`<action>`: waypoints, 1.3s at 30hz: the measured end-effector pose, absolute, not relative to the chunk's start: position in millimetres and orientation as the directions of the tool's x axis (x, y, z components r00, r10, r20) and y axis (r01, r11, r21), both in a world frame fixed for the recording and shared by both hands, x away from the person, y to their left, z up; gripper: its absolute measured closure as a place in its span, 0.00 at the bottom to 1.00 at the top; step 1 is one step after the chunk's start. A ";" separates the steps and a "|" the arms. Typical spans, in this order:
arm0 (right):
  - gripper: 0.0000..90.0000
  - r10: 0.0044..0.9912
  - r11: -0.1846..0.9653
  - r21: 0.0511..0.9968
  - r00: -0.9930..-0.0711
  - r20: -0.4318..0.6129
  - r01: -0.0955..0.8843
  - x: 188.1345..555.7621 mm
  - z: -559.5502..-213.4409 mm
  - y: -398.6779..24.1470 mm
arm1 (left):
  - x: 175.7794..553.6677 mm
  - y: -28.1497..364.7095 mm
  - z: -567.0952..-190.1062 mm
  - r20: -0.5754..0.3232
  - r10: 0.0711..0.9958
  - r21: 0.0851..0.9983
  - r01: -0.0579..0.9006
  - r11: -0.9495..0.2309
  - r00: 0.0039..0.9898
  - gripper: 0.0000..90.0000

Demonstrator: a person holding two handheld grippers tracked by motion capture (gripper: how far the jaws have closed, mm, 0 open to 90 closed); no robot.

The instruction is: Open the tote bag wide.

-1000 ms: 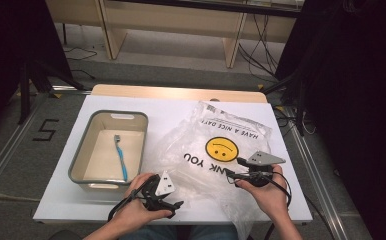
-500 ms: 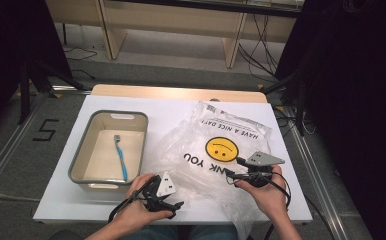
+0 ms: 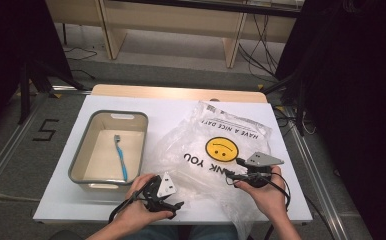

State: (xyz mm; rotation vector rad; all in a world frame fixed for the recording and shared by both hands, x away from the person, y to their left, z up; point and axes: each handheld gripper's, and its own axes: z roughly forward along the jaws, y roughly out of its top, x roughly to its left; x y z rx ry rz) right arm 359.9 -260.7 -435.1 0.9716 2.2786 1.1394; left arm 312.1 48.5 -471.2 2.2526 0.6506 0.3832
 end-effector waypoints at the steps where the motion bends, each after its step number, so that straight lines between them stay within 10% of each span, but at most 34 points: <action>1: 0.44 0.738 0.422 0.812 -0.673 -0.050 0.403 359.6 -435.3 -260.1 | 312.0 48.5 -471.4 0.075 0.558 0.732 0.335 -0.593 0.826 0.28; 39: 0.53 0.535 0.644 0.664 -0.844 -0.036 0.380 361.6 -460.0 -188.9 | 312.0 46.6 -474.0 0.073 0.553 0.725 0.337 -0.601 0.830 0.28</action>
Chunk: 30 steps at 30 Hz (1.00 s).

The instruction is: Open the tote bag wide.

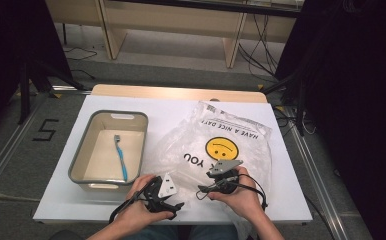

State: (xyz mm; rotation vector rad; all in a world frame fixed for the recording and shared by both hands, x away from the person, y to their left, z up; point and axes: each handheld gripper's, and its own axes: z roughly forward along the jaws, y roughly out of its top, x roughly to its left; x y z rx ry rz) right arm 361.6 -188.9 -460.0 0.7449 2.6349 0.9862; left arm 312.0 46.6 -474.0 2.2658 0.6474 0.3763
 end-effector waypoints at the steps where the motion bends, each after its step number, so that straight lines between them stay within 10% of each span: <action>1: 0.56 0.534 0.649 0.658 -0.845 -0.036 0.382 362.3 -461.0 -187.5 | 311.8 46.4 -474.1 0.072 0.553 0.725 0.337 -0.601 0.830 0.28; 10: 0.91 0.553 0.630 0.658 -0.833 -0.008 0.412 365.1 -460.0 -184.3 | 311.2 45.4 -473.9 0.077 0.550 0.724 0.333 -0.604 0.832 0.28; 20: 1.00 0.570 0.601 0.676 -0.821 0.010 0.426 365.2 -454.6 -187.0 | 312.9 38.0 -471.4 0.081 0.549 0.740 0.319 -0.592 0.832 0.36; 30: 1.00 0.604 0.552 0.727 -0.797 -0.012 0.409 363.9 -438.7 -187.9 | 328.9 17.1 -467.4 0.130 0.562 0.763 0.280 -0.583 0.817 0.83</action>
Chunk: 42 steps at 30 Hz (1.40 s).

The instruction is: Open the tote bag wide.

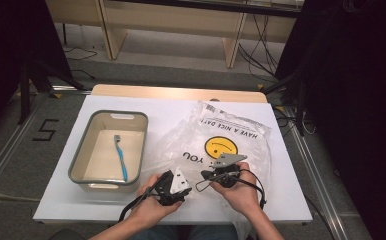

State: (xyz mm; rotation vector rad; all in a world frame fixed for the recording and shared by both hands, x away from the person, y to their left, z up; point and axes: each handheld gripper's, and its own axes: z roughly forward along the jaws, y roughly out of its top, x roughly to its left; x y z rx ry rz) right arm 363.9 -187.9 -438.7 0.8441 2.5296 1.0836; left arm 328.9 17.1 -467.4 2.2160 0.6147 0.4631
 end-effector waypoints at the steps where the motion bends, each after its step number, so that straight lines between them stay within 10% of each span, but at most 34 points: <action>1: 1.00 0.609 0.547 0.730 -0.793 -0.012 0.409 364.0 -437.3 -188.4 | 331.0 15.1 -467.8 0.128 0.571 0.763 0.287 -0.579 0.811 0.86; 42: 1.00 0.773 0.299 0.906 -0.633 -0.047 0.298 384.5 -374.0 -200.7 | 348.6 -11.4 -492.7 0.273 0.546 0.679 0.243 -0.693 0.792 0.97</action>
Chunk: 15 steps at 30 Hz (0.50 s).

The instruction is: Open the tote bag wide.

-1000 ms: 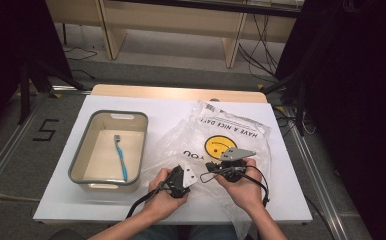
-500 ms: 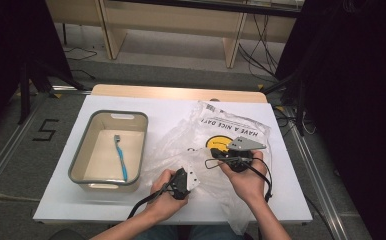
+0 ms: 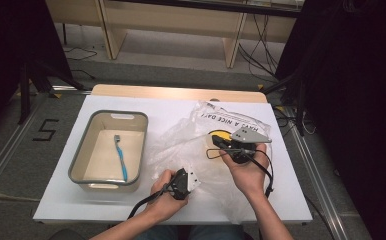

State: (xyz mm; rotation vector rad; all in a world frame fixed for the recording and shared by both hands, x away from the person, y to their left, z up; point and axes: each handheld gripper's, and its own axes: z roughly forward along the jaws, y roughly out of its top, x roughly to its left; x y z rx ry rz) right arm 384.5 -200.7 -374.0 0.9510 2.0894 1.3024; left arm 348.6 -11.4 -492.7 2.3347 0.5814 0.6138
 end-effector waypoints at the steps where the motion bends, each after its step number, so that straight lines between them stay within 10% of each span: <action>1: 1.00 0.775 0.295 0.909 -0.630 -0.048 0.293 384.8 -373.5 -200.3 | 348.5 -11.5 -492.7 0.274 0.545 0.679 0.243 -0.693 0.792 0.97; 15: 1.00 0.779 0.278 0.927 -0.623 -0.065 0.252 385.5 -365.8 -200.1 | 348.2 -11.6 -493.1 0.278 0.552 0.682 0.243 -0.690 0.786 0.96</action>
